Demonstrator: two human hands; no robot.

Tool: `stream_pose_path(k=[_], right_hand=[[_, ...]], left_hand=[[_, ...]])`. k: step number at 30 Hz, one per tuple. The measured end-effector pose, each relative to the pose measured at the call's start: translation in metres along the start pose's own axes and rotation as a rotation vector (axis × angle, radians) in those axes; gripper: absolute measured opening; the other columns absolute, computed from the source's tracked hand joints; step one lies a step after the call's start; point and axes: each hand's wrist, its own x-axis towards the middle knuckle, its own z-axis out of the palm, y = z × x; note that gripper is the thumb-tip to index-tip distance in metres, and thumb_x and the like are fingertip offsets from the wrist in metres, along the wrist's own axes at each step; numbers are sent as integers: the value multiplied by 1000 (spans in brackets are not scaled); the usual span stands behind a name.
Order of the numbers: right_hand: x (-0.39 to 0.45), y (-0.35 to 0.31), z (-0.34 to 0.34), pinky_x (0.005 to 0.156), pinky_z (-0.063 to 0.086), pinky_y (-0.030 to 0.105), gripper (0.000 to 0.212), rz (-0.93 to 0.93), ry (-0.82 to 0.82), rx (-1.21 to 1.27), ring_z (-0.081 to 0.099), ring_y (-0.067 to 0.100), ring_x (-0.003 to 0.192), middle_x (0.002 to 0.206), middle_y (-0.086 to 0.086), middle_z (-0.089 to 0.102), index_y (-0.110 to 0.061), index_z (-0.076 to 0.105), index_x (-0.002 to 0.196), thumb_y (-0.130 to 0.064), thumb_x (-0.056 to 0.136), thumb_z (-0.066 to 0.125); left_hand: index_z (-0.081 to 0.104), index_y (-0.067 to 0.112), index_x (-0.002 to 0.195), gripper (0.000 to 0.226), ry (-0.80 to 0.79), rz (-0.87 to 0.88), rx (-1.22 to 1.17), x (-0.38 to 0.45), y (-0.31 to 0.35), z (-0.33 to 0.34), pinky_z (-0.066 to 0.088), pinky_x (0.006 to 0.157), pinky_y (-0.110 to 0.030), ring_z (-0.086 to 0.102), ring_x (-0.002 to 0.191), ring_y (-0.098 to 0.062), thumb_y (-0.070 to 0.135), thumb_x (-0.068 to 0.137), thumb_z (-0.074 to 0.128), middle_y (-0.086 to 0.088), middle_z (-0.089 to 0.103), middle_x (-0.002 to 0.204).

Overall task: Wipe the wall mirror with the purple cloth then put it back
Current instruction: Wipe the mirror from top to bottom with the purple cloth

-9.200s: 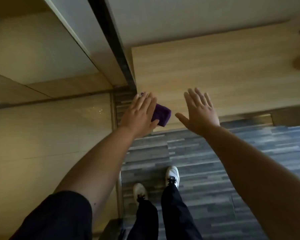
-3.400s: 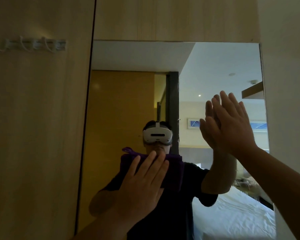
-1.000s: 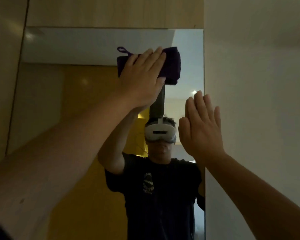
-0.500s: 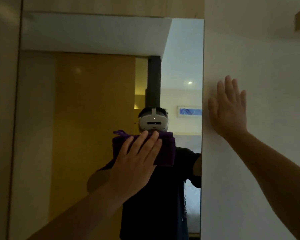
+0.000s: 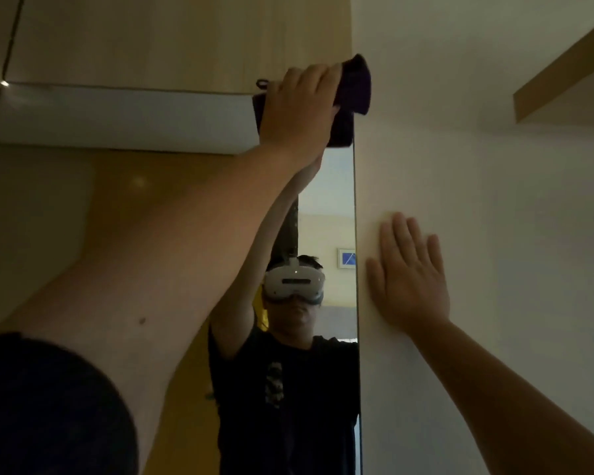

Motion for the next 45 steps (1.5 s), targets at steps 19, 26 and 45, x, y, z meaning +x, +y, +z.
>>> stream_pose_path(k=[19, 26, 45], right_hand=[[0, -5, -11, 122, -2, 45, 61, 9, 24, 96, 2, 25, 152, 165, 10, 10, -10, 17, 156, -43, 105, 25], [-2, -8, -17, 122, 2, 46, 55, 42, 17, 166, 8, 27, 152, 164, 11, 17, -9, 28, 153, -35, 105, 30], [-125, -191, -68, 123, 4, 46, 53, -2, -57, 458, 2, 17, 151, 162, 10, 21, -16, 33, 151, -39, 103, 27]], left_hand=[[31, 11, 153, 60, -248, 183, 60, -250, 46, 6, 20, 119, -48, 25, 148, -27, 44, 103, 37, -8, 27, 161], [25, 12, 154, 67, -373, 276, 49, -379, 74, 0, 17, 117, -50, 23, 149, -30, 46, 97, 41, -9, 26, 161], [51, 9, 134, 49, -75, 143, -164, -405, -99, -72, 51, 85, -45, 63, 108, -32, 9, 90, 72, -12, 64, 127]])
